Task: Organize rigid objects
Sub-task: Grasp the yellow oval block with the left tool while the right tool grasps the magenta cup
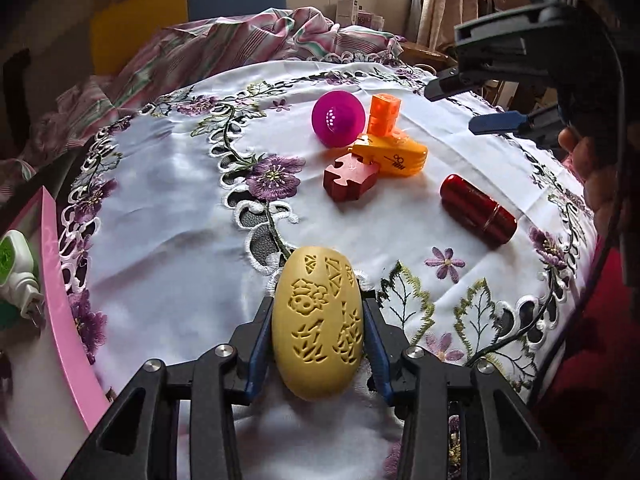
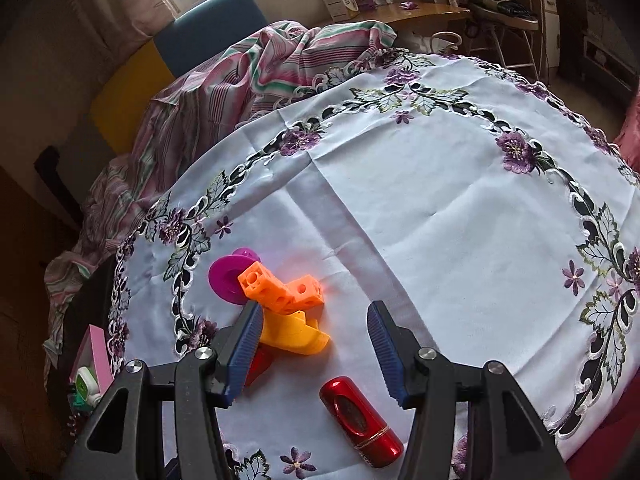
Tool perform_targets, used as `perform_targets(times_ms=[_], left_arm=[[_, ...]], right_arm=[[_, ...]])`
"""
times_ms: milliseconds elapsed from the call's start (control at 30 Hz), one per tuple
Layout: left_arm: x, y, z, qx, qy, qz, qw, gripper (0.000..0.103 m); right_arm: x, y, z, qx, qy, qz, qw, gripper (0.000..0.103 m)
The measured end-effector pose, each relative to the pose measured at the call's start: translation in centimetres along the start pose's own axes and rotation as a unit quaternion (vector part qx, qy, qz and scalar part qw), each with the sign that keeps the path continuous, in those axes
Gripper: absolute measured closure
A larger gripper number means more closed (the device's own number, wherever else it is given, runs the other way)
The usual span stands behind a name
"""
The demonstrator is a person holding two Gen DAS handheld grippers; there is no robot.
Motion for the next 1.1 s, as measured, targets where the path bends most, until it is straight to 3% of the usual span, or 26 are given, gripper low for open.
perform_targets(times_ms=[267, 467, 733, 800, 867, 1100], left_arm=[[-0.5, -0.1, -0.2, -0.004, -0.014, 0.003, 0.9999, 0.061], [-0.6, 0.1, -0.3, 0.001, -0.017, 0.012, 0.9998, 0.061], [-0.6, 0.4, -0.2, 0.011, -0.017, 0.024, 0.9995, 0.061], [-0.6, 0.4, -0.2, 0.013, -0.017, 0.026, 0.9994, 0.061], [-0.6, 0.4, -0.2, 0.013, -0.018, 0.027, 0.9994, 0.061], [-0.5, 0.9, -0.2, 0.025, -0.017, 0.037, 0.9988, 0.062]], right_arm=[[-2.3, 6.0, -0.6, 0.137, 0.038, -0.005, 0.99, 0.047], [-7.3, 9.6, -2.4, 0.249, 0.114, 0.031, 0.961, 0.038], [-14.1, 7.2, -2.3, 0.267, 0.22, 0.092, 0.934, 0.037], [-15.1, 6.3, -1.4, 0.263, 0.251, 0.112, 0.925, 0.045], [-14.9, 6.6, -1.1, 0.28, 0.241, 0.112, 0.923, 0.047], [-10.5, 9.3, -0.8, 0.275, 0.168, 0.04, 0.946, 0.047]])
Point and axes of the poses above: each gripper's, at about its wrist camera, not at the fingertips, and x roughly against the way its jaws point, y to its left, z to its underside, the point moved 7 cm from there along -x, roughly the way its jaws point, and after that the axes turned 12 degrees about -z, right-handed, at the moved point
